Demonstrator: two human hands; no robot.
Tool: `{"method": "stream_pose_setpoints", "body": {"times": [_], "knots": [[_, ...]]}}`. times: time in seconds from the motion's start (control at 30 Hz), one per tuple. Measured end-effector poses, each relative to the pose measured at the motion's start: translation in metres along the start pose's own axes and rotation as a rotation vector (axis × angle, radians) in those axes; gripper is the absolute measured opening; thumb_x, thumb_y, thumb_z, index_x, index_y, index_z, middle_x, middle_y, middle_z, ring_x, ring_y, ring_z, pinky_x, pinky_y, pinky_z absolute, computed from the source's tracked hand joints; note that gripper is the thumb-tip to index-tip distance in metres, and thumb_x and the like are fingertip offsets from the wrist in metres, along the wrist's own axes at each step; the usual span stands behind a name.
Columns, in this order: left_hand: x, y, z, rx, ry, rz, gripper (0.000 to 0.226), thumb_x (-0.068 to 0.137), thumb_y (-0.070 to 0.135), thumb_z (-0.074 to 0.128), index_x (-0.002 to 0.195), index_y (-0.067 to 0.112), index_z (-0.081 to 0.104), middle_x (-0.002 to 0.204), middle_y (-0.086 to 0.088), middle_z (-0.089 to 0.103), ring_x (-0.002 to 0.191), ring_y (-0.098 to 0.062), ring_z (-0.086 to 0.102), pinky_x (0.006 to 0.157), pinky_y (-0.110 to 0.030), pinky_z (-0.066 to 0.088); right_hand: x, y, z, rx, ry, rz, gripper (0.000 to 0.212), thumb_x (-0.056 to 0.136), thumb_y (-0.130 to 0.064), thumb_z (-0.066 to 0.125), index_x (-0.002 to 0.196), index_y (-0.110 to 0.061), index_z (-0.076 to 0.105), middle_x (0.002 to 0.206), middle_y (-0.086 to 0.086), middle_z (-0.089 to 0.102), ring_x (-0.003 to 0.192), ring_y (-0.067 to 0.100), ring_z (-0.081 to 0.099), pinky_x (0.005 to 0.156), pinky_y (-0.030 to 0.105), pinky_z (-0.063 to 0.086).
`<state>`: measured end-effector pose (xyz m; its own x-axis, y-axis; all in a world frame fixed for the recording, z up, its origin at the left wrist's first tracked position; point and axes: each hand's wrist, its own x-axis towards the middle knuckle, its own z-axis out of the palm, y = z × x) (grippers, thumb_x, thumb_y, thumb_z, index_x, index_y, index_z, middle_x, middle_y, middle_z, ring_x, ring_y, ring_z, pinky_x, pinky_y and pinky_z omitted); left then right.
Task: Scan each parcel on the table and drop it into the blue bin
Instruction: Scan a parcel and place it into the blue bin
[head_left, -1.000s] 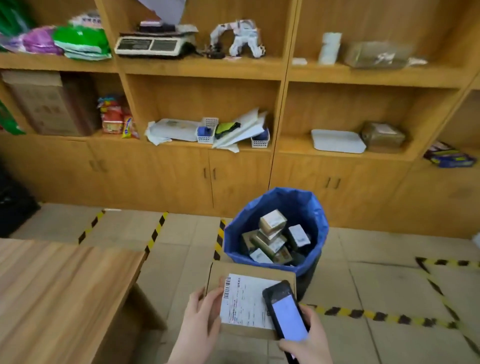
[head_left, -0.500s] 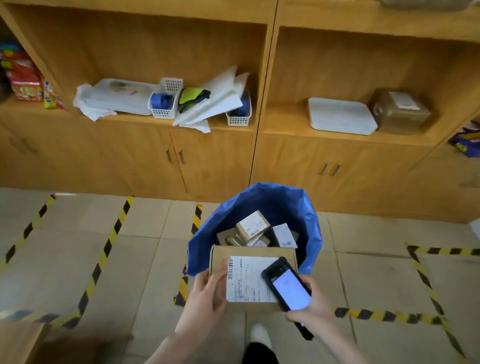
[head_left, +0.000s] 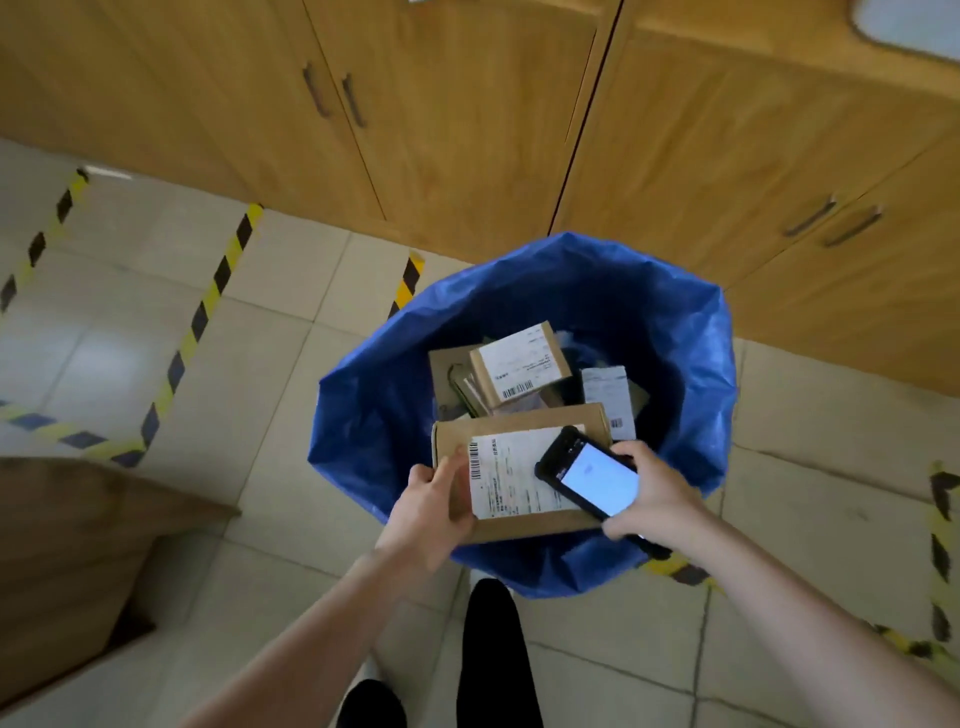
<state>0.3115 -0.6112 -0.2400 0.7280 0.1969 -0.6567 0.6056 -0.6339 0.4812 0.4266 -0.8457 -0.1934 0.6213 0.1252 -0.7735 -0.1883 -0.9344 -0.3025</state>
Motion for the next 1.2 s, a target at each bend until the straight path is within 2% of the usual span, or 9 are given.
{"method": "stream_pose_setpoints", "body": {"times": [0.13, 0.27, 0.4, 0.5, 0.63, 0.73, 0.87, 1.0, 1.2], "knots": [[0.033, -0.007, 0.032, -0.011, -0.012, -0.039, 0.075, 0.085, 0.035, 0.065, 0.145, 0.042, 0.022, 0.109, -0.002, 0.042, 0.087, -0.027, 0.060, 0.081, -0.031, 0.050, 0.048, 0.011, 0.005, -0.101, -0.049, 0.037, 0.094, 0.055, -0.020, 0.079, 0.135, -0.036, 0.032, 0.119, -0.006, 0.048, 0.113, 0.021, 0.050, 0.101, 0.043, 0.040], [0.063, -0.016, 0.060, -0.021, -0.044, -0.060, 0.076, 0.084, 0.031, 0.066, 0.143, 0.042, 0.021, 0.109, -0.003, 0.042, 0.090, -0.029, 0.061, 0.086, -0.039, 0.053, 0.090, 0.021, 0.017, -0.151, -0.116, 0.084, 0.094, 0.055, -0.017, 0.080, 0.135, -0.033, 0.033, 0.117, -0.004, 0.049, 0.110, 0.024, 0.052, 0.101, 0.044, 0.042], [0.089, -0.022, 0.080, -0.011, -0.061, -0.041, 0.074, 0.087, 0.030, 0.065, 0.144, 0.041, 0.020, 0.114, -0.005, 0.041, 0.091, -0.027, 0.061, 0.087, -0.042, 0.054, 0.125, 0.032, 0.025, -0.175, -0.144, 0.107, 0.095, 0.055, -0.014, 0.081, 0.135, -0.032, 0.033, 0.113, -0.003, 0.049, 0.108, 0.025, 0.053, 0.099, 0.044, 0.044], [0.103, -0.026, 0.091, 0.000, -0.097, -0.038, 0.079, 0.088, 0.028, 0.066, 0.148, 0.038, 0.016, 0.123, -0.006, 0.039, 0.098, -0.027, 0.059, 0.089, -0.041, 0.054, 0.147, 0.038, 0.032, -0.198, -0.132, 0.118, 0.094, 0.055, -0.014, 0.080, 0.134, -0.032, 0.032, 0.112, -0.003, 0.051, 0.108, 0.024, 0.053, 0.101, 0.043, 0.041], [0.108, -0.031, 0.097, 0.126, -0.219, -0.010, 0.089, 0.087, 0.025, 0.068, 0.152, 0.035, 0.008, 0.134, -0.010, 0.040, 0.115, -0.031, 0.053, 0.097, -0.039, 0.048, 0.164, 0.044, 0.039, -0.253, -0.099, 0.113, 0.095, 0.053, -0.015, 0.081, 0.133, -0.033, 0.033, 0.123, -0.002, 0.053, 0.112, 0.025, 0.052, 0.096, 0.038, 0.036], [0.101, -0.033, 0.097, 0.169, -0.252, 0.010, 0.084, 0.086, 0.026, 0.067, 0.151, 0.033, 0.013, 0.135, -0.011, 0.041, 0.120, -0.031, 0.048, 0.099, -0.039, 0.045, 0.164, 0.046, 0.044, -0.333, -0.080, 0.105, 0.097, 0.050, -0.016, 0.082, 0.132, -0.034, 0.034, 0.129, -0.003, 0.047, 0.117, 0.022, 0.049, 0.091, 0.037, 0.033], [0.091, -0.037, 0.084, 0.136, -0.183, 0.038, 0.078, 0.086, 0.028, 0.067, 0.149, 0.031, 0.021, 0.139, -0.006, 0.041, 0.123, -0.029, 0.046, 0.100, -0.040, 0.044, 0.152, 0.043, 0.045, -0.365, -0.064, 0.075, 0.095, 0.047, -0.019, 0.080, 0.129, -0.037, 0.035, 0.128, -0.005, 0.042, 0.114, 0.020, 0.049, 0.085, 0.035, 0.030], [0.080, -0.040, 0.063, 0.130, -0.114, 0.035, 0.075, 0.087, 0.028, 0.065, 0.148, 0.031, 0.022, 0.135, -0.005, 0.043, 0.122, -0.027, 0.046, 0.099, -0.038, 0.044, 0.132, 0.030, 0.042, -0.362, -0.046, 0.057, 0.097, 0.046, -0.021, 0.077, 0.130, -0.039, 0.033, 0.130, -0.007, 0.040, 0.117, 0.018, 0.048, 0.082, 0.034, 0.028], [0.040, -0.042, 0.022, 0.060, 0.023, 0.060, 0.074, 0.087, 0.027, 0.062, 0.149, 0.033, 0.022, 0.127, -0.002, 0.046, 0.115, -0.023, 0.049, 0.087, -0.035, 0.047, 0.080, -0.007, 0.043, -0.353, -0.010, 0.002, 0.092, 0.049, -0.020, 0.077, 0.129, -0.037, 0.033, 0.129, -0.008, 0.042, 0.118, 0.017, 0.044, 0.082, 0.034, 0.028]]}}
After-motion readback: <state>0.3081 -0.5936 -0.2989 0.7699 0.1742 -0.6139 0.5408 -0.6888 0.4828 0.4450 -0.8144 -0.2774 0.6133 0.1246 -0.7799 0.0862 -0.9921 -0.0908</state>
